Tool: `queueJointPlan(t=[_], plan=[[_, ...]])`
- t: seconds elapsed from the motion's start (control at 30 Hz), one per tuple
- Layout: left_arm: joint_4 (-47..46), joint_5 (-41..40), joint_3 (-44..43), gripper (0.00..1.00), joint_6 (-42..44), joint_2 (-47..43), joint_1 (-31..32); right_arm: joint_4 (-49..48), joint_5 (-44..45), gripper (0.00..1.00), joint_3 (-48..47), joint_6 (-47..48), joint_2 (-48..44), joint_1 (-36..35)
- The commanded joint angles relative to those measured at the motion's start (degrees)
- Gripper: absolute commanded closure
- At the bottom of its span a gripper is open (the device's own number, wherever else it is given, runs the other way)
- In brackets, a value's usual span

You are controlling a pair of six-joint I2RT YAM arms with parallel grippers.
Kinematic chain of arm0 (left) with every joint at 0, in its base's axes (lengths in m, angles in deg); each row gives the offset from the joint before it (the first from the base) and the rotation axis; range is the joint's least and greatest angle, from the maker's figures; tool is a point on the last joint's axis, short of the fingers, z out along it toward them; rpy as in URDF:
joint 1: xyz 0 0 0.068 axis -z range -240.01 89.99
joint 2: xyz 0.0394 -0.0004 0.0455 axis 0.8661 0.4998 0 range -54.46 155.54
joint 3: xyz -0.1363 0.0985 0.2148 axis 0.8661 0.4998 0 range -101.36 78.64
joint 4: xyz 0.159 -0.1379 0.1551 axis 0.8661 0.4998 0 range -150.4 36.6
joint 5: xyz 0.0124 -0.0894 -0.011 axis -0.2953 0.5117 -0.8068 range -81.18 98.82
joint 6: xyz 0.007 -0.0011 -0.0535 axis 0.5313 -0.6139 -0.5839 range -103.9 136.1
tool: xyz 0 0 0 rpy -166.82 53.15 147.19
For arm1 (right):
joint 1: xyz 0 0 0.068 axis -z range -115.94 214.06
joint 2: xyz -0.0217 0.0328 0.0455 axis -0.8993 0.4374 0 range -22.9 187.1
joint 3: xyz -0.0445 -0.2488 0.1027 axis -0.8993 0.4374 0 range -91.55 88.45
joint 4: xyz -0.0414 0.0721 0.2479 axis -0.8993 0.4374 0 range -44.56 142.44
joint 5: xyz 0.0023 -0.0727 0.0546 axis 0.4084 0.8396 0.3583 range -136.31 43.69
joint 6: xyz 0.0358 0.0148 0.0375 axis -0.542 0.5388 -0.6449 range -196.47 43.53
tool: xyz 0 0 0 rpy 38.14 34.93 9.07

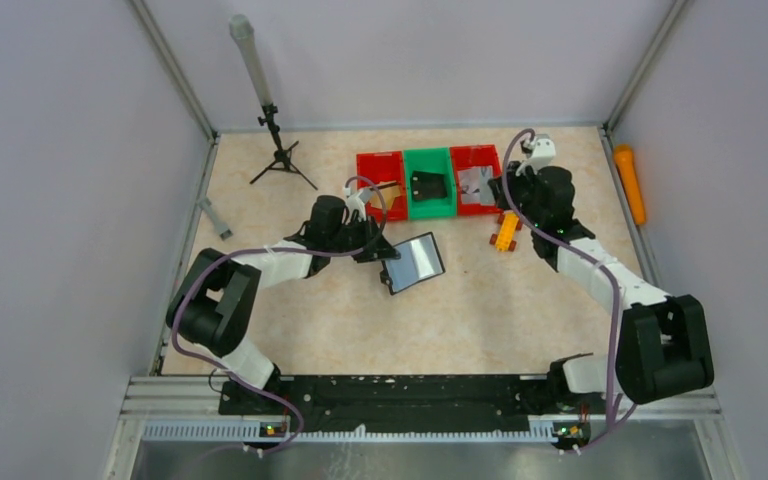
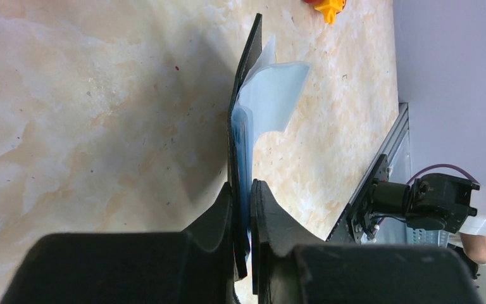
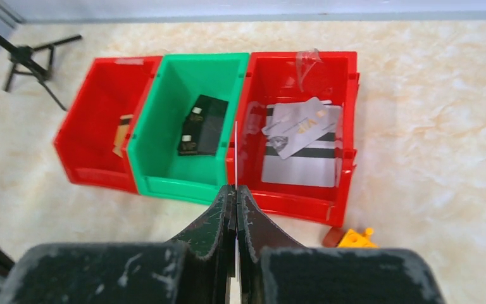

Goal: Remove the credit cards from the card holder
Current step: Place the credit card in the storage box.

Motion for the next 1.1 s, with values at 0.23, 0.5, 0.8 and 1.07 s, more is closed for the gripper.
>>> queueJointPlan(t=[0.23,0.5,0.8,1.07], plan=[[-2.5,1.0,-1.0,1.0,0.2,-2.6,-0.2,-1.1,-4.9,1.0,-6.9,35.5,4.5,-0.1],[-1.9,1.1,-1.4,1.0,0.6,-2.9,-0.2,-0.5,-12.9,1.0,-11.6,59.0,12.7,-0.1],[-1.4,1.5,-2.0,1.0,0.9,-1.9,-0.2,-0.9,-11.6,1.0,-19.0,68.2,22.0,-0.1],[-1.2,1.9,-2.4,1.0,0.9,-1.6,-0.2,3.1,-13.5,1.0,-23.9,80.1,30.1,0.5]])
